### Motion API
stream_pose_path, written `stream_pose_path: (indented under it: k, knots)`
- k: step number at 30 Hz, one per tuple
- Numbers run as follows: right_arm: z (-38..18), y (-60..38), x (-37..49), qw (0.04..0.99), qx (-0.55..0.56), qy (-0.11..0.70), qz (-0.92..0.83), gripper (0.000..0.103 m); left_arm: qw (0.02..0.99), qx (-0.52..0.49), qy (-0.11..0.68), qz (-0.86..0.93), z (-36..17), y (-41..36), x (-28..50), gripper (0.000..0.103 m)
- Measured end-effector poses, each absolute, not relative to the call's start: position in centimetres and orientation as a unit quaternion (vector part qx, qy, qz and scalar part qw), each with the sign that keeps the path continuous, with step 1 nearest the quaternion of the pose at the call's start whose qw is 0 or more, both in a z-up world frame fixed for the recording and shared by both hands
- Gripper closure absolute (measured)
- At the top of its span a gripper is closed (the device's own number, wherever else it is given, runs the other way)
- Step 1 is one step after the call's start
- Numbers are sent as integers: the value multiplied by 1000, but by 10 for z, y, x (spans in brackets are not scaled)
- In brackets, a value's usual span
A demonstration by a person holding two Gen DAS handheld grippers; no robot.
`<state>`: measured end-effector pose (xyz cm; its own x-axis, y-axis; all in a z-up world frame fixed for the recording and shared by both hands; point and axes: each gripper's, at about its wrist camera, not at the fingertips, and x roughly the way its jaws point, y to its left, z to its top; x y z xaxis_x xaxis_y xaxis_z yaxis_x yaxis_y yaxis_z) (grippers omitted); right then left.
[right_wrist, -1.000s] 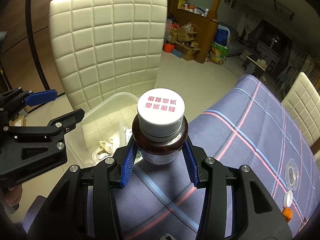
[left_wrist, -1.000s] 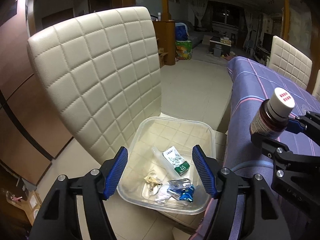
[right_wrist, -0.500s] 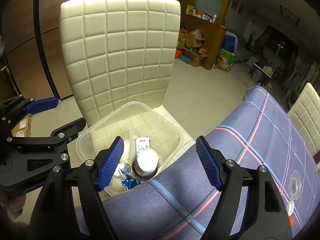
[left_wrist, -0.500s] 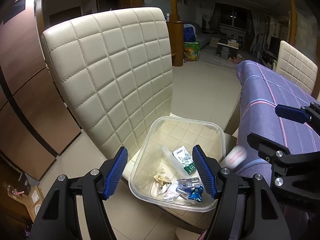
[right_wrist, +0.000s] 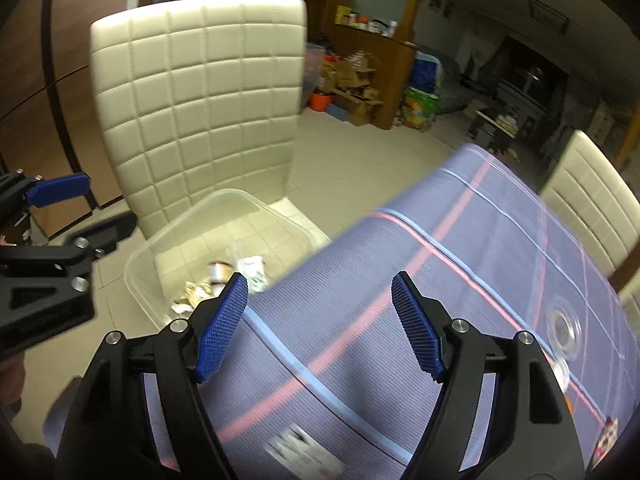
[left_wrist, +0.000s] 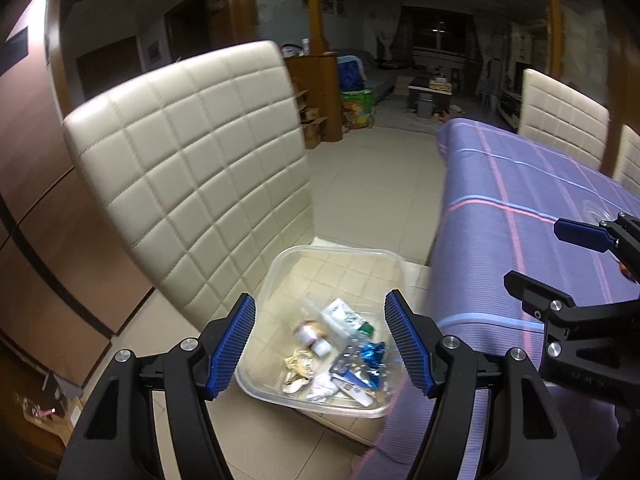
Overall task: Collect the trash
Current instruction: 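Grasp the orange peel with the right gripper while the left gripper approaches the white cap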
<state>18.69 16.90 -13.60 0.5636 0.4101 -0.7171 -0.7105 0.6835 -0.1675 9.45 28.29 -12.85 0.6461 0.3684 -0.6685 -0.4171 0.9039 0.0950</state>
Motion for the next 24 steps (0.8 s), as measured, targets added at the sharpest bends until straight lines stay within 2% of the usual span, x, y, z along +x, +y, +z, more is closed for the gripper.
stream_pose_path:
  k: [1,4,14,24]
  knots:
    - [-136,158,188,859,-223,334,319,29,908,-31,361,210,-127,275,95,30]
    - [-135,126,194,869,-208,339,295,29,915,-23,357,189,-122,252,97,25]
    - [-141,-1,222,897,-150,365,199,30,923,18,370,107,-121,158,131,24]
    - [-165,-72,266,895,-114,402,157,41,917,54,390,63,-128,84,178,24]
